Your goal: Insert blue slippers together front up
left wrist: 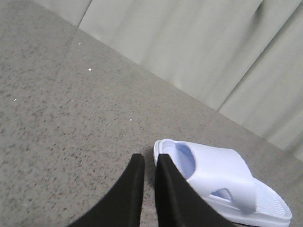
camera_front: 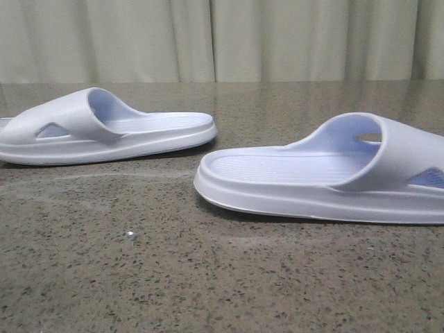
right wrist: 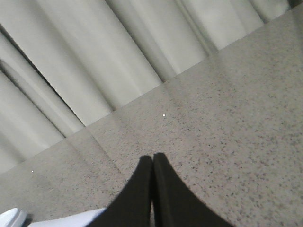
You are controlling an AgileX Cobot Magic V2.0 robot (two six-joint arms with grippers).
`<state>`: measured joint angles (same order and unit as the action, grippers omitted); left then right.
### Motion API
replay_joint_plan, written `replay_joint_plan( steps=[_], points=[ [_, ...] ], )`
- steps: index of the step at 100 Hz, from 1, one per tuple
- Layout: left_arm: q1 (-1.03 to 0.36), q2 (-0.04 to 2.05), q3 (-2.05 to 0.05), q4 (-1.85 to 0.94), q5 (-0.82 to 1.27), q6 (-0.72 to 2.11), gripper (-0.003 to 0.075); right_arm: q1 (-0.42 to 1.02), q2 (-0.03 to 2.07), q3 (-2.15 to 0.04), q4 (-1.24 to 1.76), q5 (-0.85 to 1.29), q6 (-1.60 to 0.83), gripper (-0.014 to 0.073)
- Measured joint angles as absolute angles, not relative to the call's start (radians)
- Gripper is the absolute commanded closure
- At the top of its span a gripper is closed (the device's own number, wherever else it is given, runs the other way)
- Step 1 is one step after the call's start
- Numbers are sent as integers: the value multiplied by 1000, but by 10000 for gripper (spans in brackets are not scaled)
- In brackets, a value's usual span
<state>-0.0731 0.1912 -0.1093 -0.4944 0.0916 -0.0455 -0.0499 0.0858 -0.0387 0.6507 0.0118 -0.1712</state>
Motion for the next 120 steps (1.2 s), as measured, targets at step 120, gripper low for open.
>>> replay_joint_plan(
  steps=[120],
  points=[
    [-71, 899, -693, -479, 598, 239, 420, -69, 900, -636, 466, 681, -230, 419]
  ],
)
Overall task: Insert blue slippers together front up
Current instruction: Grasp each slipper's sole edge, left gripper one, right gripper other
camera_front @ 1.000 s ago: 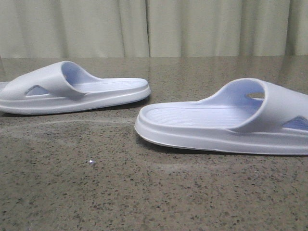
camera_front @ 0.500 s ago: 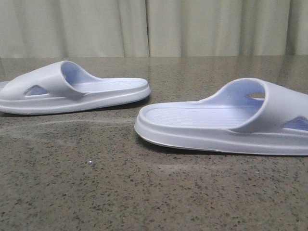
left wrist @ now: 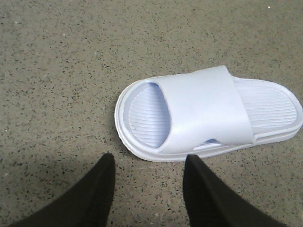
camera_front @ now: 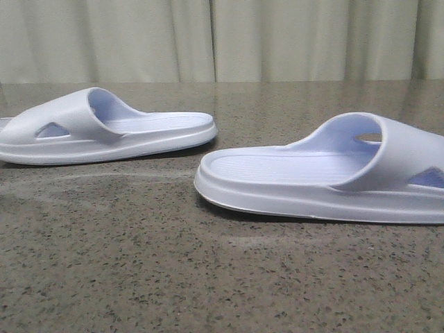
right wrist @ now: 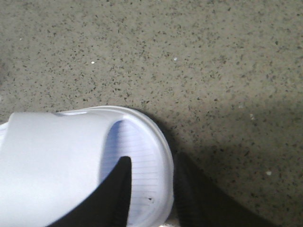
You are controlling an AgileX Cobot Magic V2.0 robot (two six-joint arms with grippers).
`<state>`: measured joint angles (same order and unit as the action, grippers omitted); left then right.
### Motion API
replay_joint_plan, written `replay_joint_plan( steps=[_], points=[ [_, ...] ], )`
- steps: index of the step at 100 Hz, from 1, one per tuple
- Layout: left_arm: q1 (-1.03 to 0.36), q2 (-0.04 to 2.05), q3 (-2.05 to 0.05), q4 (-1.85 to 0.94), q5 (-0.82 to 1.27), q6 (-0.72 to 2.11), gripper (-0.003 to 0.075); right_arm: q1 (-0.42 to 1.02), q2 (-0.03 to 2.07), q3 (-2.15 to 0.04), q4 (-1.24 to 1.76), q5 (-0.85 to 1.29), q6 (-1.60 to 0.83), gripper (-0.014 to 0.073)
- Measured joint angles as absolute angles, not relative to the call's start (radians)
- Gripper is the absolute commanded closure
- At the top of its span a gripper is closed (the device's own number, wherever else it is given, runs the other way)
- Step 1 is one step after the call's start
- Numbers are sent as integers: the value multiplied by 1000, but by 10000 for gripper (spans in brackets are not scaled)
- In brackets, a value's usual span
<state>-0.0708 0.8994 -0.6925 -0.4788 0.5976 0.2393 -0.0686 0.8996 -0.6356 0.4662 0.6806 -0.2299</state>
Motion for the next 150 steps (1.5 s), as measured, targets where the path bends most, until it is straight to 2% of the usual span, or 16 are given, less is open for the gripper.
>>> replay_joint_plan(
  steps=[32, 104, 111, 130, 150],
  points=[
    [-71, 947, -720, -480, 617, 243, 421, -107, 991, -637, 443, 738, -288, 419],
    [-71, 953, -721, -507, 617, 264, 421, -107, 1106, -649, 588, 751, -454, 424],
    [-71, 953, -721, -507, 617, 264, 421, -107, 1106, -649, 588, 751, -455, 459],
    [-71, 955, -721, -508, 619, 265, 421, -109, 1106, -651, 596, 749, -456, 697],
    [-71, 1012, -723, -519, 619, 265, 420, -109, 1106, -654, 600, 749, -456, 701]
  ],
)
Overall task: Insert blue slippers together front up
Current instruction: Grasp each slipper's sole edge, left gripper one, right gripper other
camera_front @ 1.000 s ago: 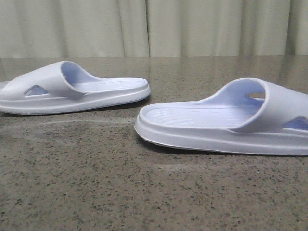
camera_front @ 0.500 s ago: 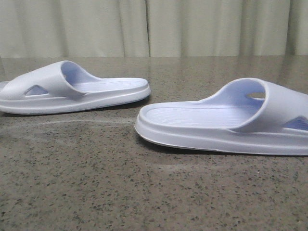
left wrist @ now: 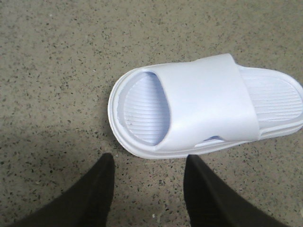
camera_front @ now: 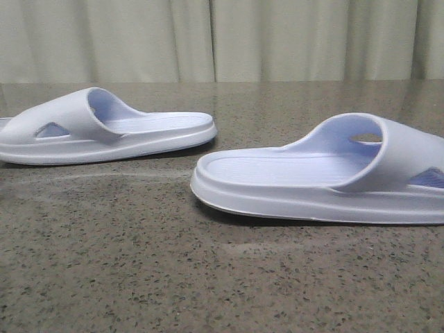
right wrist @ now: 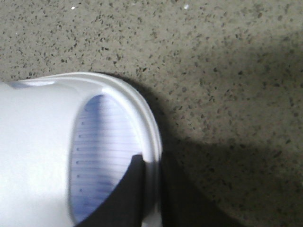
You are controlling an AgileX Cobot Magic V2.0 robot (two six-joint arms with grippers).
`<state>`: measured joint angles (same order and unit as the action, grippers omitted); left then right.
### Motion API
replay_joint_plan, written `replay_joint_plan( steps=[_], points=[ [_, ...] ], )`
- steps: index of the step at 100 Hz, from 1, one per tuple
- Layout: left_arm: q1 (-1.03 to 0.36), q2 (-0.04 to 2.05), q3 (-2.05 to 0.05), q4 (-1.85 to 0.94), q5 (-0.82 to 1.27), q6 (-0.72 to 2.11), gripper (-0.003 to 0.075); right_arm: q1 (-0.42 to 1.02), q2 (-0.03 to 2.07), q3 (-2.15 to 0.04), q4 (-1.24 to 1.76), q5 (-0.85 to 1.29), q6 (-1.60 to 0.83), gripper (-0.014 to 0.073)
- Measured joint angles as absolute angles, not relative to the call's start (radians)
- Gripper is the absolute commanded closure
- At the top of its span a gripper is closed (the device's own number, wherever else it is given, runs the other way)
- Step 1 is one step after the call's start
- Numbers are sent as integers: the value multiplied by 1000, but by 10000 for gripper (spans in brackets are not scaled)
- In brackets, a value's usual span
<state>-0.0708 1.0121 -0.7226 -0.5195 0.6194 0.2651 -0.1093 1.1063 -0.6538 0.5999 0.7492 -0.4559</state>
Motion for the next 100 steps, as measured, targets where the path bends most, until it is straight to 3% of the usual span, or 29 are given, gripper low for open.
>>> replay_joint_plan(
  steps=[73, 100],
  points=[
    [-28, 1309, -861, -553, 635, 311, 420, -109, 1106, -654, 600, 749, -462, 701],
    [18, 1376, -866, -712, 666, 492, 421, -109, 1106, -654, 600, 749, -462, 701]
  ],
)
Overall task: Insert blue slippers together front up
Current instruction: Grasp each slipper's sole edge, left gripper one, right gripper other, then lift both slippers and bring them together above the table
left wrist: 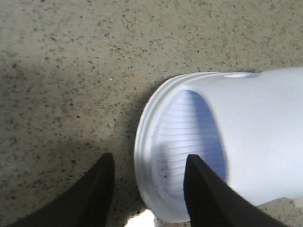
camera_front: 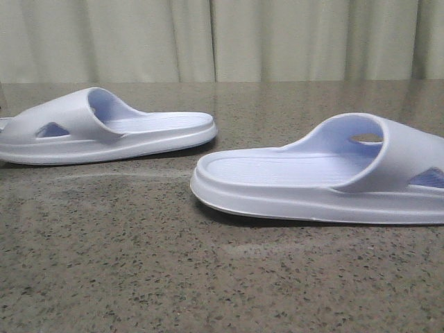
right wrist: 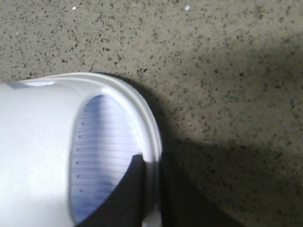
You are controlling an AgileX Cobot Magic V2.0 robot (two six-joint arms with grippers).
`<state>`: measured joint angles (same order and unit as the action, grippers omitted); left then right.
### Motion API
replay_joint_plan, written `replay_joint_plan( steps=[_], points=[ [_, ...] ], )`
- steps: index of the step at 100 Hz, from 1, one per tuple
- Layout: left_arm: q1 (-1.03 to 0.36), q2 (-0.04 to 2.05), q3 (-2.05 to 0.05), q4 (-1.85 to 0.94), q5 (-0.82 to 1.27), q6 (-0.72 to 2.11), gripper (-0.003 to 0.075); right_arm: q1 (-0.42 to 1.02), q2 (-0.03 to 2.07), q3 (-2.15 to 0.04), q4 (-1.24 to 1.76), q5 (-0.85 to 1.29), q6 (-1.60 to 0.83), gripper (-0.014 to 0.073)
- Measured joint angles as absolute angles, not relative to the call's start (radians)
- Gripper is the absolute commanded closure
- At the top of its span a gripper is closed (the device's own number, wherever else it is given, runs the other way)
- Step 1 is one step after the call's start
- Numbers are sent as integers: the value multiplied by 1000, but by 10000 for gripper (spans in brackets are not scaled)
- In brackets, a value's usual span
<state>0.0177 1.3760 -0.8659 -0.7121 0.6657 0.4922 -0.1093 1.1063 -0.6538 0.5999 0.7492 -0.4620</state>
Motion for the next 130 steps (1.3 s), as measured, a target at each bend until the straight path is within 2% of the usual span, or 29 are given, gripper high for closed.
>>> replay_joint_plan(
  steps=[20, 27, 37, 48, 76, 130],
  points=[
    [30, 1440, -867, -814, 689, 587, 422, -109, 1106, -654, 600, 749, -462, 701],
    [30, 1452, -867, -827, 689, 597, 447, -109, 1106, -654, 600, 749, -462, 701],
    [30, 1459, -867, -833, 685, 601, 542, -109, 1106, -654, 600, 747, -466, 701],
    [30, 1459, -871, -838, 678, 604, 706, -109, 1106, -654, 600, 747, -466, 701],
    [30, 1443, -911, -853, 698, 604, 705, -109, 1106, -663, 601, 737, -470, 701],
    [30, 1261, -924, -821, 751, 605, 705, -109, 1106, -901, 662, 718, -475, 701]
  ],
)
